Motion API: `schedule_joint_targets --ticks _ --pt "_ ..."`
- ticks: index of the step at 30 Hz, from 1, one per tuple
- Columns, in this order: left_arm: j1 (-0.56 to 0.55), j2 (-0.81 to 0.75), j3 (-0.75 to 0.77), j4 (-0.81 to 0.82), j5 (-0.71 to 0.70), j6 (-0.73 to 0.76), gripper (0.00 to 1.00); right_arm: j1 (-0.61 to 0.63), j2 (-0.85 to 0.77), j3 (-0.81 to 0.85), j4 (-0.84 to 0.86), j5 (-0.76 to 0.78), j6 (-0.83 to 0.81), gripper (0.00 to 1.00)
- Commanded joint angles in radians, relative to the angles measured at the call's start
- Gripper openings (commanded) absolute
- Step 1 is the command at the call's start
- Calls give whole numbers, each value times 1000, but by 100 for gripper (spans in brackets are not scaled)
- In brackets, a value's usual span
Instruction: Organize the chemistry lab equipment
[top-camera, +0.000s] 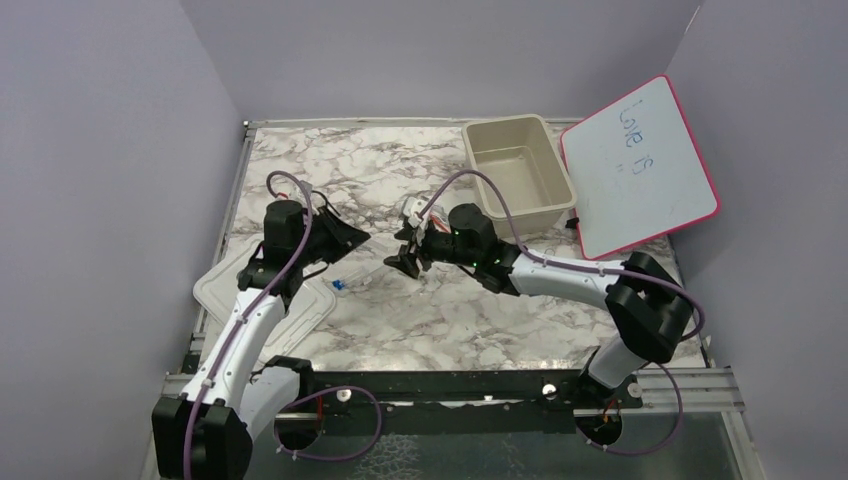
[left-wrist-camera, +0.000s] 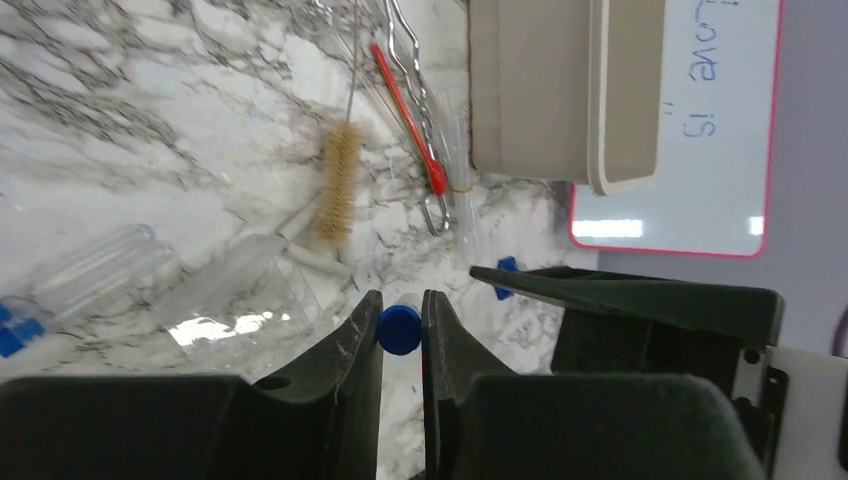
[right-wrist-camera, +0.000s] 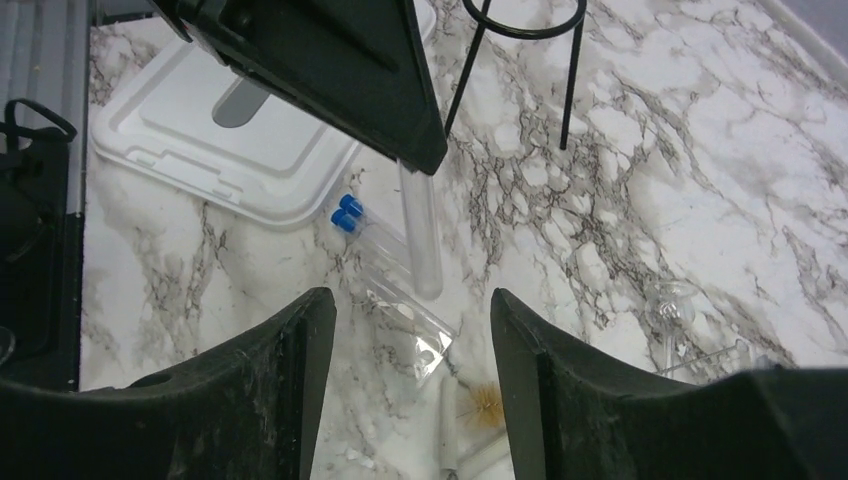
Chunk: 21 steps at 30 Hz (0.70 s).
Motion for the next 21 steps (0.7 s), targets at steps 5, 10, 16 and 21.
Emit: schedule_joint_targets --ticks 5,10,16,21 --pt "-100 54 119 -182 -348 250 10 -1 -127 23 -226 255 356 64" --pt "-271 123 148 -240 -593 254 10 -2 -136 20 -383 391 554 58" --pt "-468 130 121 -276 -852 218 10 -2 -92 11 -505 543 611 59" --pt "-578 149 118 -315 -1017 182 10 -2 -97 -27 -442 549 626 60"
